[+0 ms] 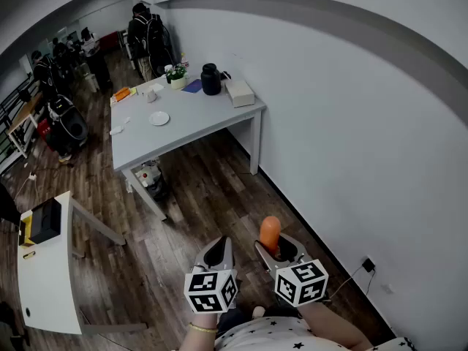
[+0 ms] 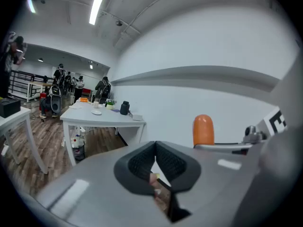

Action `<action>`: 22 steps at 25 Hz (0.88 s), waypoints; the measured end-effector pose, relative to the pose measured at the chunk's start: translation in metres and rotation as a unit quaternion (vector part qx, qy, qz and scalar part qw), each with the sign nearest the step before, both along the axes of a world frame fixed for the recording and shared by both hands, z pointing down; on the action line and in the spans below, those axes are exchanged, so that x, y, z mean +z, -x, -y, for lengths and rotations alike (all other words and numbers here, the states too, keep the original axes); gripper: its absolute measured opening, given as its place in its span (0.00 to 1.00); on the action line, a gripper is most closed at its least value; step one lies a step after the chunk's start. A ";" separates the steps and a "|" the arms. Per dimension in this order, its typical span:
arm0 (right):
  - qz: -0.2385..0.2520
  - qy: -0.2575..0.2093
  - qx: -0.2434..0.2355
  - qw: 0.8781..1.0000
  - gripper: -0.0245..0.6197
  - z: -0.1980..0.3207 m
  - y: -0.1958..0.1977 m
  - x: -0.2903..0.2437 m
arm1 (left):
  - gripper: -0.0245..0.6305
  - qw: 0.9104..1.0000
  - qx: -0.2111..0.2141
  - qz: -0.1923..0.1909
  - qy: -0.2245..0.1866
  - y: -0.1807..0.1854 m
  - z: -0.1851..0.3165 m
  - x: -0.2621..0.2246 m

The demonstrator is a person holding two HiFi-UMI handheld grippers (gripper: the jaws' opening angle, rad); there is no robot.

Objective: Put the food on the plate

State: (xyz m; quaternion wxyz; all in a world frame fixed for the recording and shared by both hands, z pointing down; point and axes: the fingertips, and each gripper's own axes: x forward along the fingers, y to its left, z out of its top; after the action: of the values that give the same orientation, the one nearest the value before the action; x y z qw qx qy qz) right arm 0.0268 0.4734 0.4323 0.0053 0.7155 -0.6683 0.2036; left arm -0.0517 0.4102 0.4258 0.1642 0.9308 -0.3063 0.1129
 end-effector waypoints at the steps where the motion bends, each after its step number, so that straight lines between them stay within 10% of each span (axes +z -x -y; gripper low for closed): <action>1: -0.001 0.000 -0.001 1.000 0.37 -0.001 -0.001 0.000 | 0.05 1.000 -0.002 0.000 -0.001 -0.001 -0.001 0.000; 13: 0.013 -0.006 -0.010 1.000 0.37 -0.003 -0.013 0.008 | 0.05 1.000 -0.027 0.006 0.007 0.000 -0.004 0.019; 22: 0.023 -0.001 -0.020 1.000 0.37 0.084 -0.039 0.021 | 0.05 0.998 -0.053 -0.006 0.015 -0.019 0.092 0.032</action>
State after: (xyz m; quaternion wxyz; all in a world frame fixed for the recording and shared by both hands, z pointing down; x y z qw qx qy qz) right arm 0.0659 0.3895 0.4536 -0.0067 0.6969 -0.6828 0.2192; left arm -0.0327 0.3185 0.4573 0.1855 0.9115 -0.3525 0.1027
